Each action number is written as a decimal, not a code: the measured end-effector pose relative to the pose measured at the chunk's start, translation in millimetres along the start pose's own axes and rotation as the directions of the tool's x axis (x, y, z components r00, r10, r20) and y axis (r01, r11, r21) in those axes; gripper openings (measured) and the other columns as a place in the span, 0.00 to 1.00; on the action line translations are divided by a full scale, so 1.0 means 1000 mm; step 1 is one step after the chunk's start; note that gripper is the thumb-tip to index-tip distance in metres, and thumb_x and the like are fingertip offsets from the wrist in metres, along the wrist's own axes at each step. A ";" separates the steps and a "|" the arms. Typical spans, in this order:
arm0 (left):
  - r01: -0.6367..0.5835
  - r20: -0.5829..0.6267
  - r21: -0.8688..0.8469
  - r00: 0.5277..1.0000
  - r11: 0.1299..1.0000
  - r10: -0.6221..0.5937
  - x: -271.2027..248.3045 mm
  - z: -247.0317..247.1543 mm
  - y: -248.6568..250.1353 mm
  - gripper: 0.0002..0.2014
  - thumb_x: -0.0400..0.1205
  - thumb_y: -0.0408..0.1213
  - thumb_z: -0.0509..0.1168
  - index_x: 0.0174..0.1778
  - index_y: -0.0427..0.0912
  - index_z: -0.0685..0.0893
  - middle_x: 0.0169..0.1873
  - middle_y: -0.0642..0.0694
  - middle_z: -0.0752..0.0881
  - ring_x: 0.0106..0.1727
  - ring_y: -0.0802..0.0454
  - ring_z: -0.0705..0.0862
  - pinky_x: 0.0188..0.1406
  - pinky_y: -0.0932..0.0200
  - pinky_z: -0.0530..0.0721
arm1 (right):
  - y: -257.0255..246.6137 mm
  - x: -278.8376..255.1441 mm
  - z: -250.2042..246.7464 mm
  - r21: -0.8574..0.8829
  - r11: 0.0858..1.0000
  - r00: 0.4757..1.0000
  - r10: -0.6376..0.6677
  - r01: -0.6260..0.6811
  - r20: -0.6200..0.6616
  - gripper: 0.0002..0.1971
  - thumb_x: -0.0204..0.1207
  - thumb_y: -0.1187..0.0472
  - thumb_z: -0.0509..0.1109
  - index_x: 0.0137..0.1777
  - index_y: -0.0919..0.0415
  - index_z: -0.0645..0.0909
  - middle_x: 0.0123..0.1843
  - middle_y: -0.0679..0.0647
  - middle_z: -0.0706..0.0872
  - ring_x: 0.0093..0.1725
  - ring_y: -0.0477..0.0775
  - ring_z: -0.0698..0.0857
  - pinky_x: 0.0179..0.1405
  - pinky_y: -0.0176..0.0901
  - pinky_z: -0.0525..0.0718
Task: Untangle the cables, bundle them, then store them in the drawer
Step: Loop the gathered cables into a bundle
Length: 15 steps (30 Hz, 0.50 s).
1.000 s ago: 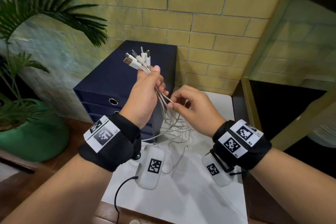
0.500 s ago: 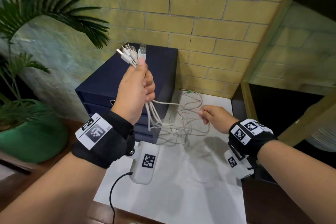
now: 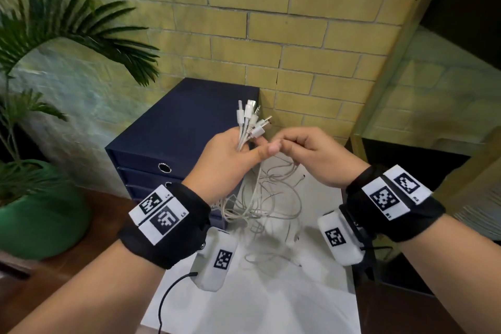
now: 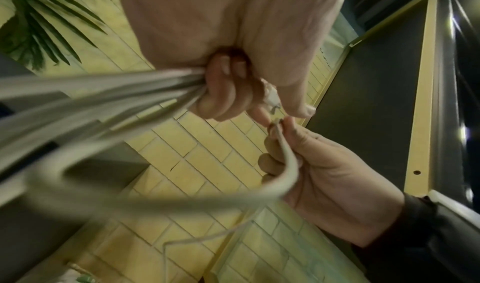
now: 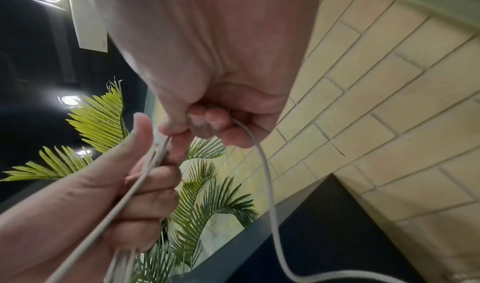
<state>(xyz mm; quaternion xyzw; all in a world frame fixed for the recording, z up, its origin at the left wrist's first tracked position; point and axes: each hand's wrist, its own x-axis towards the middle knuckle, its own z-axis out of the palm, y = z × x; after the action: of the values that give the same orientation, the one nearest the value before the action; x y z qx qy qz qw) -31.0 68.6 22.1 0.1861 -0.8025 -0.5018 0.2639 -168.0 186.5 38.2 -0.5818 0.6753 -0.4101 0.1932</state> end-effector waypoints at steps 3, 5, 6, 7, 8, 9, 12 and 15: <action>0.016 -0.016 0.011 1.000 1.000 -0.016 0.000 -0.001 -0.001 0.04 0.79 0.49 0.69 0.43 0.54 0.85 0.31 0.61 0.87 0.37 0.71 0.82 0.36 0.77 0.73 | 0.003 0.003 0.000 0.030 1.000 0.999 0.002 -0.001 -0.054 0.10 0.82 0.61 0.63 0.42 0.51 0.82 0.36 0.40 0.83 0.35 0.34 0.78 0.37 0.27 0.74; 0.002 -0.037 0.035 0.999 0.999 -0.001 0.001 -0.003 -0.002 0.01 0.81 0.46 0.67 0.44 0.58 0.83 0.37 0.63 0.87 0.41 0.73 0.82 0.37 0.79 0.73 | 0.008 0.003 0.003 0.013 1.000 0.998 0.013 -0.013 -0.059 0.09 0.82 0.59 0.63 0.42 0.51 0.82 0.38 0.43 0.84 0.38 0.35 0.79 0.40 0.29 0.76; -0.005 -0.039 0.041 0.999 0.999 0.006 0.001 -0.004 -0.002 0.01 0.81 0.46 0.67 0.44 0.58 0.82 0.36 0.63 0.87 0.40 0.73 0.82 0.36 0.79 0.73 | 0.010 0.003 0.004 0.010 1.000 0.998 0.016 -0.016 -0.061 0.09 0.82 0.58 0.63 0.42 0.51 0.82 0.39 0.46 0.85 0.39 0.37 0.79 0.42 0.34 0.77; -0.010 -0.031 0.037 0.999 0.999 0.011 0.000 -0.005 -0.002 0.01 0.81 0.46 0.67 0.44 0.57 0.82 0.31 0.66 0.86 0.36 0.74 0.81 0.34 0.78 0.72 | 0.010 0.003 0.005 0.019 1.000 0.998 0.014 -0.012 -0.065 0.09 0.82 0.57 0.63 0.42 0.51 0.82 0.40 0.49 0.86 0.40 0.41 0.79 0.43 0.38 0.77; -0.008 -0.012 0.027 1.000 1.000 0.008 -0.001 -0.005 0.000 0.02 0.81 0.46 0.67 0.43 0.56 0.83 0.27 0.68 0.84 0.32 0.75 0.80 0.31 0.78 0.72 | 0.009 0.003 0.005 0.041 0.999 0.998 0.003 0.000 -0.069 0.09 0.82 0.56 0.63 0.41 0.51 0.82 0.39 0.49 0.86 0.40 0.42 0.80 0.42 0.38 0.77; -0.007 0.007 0.009 1.000 1.000 0.007 -0.001 -0.005 0.001 0.03 0.80 0.46 0.68 0.43 0.54 0.84 0.25 0.67 0.83 0.30 0.74 0.79 0.30 0.77 0.72 | 0.007 0.004 0.005 0.071 0.997 0.997 -0.012 0.017 -0.072 0.10 0.82 0.57 0.63 0.41 0.50 0.82 0.37 0.44 0.86 0.39 0.39 0.80 0.40 0.34 0.77; -0.011 0.028 -0.050 1.000 0.999 0.012 -0.001 -0.002 0.002 0.02 0.77 0.45 0.72 0.42 0.55 0.85 0.31 0.63 0.86 0.37 0.73 0.83 0.37 0.77 0.76 | -0.001 0.011 -0.001 0.117 0.992 0.996 -0.037 0.047 -0.083 0.10 0.80 0.61 0.65 0.38 0.52 0.83 0.28 0.37 0.83 0.30 0.36 0.77 0.34 0.27 0.73; -0.063 -0.016 -0.087 0.998 0.994 0.062 0.000 0.001 0.005 0.08 0.80 0.39 0.69 0.48 0.60 0.83 0.35 0.68 0.87 0.41 0.78 0.83 0.39 0.81 0.74 | -0.002 0.015 -0.007 0.082 0.995 0.993 -0.046 0.055 -0.108 0.10 0.76 0.54 0.67 0.35 0.53 0.83 0.25 0.39 0.80 0.29 0.38 0.74 0.33 0.32 0.72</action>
<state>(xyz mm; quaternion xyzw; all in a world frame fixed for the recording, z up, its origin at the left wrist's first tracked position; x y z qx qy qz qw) -31.9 71.7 26.4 0.1525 -0.7834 -0.5268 0.2924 -175.6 174.2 46.6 -0.5673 0.6516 -0.4735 0.1712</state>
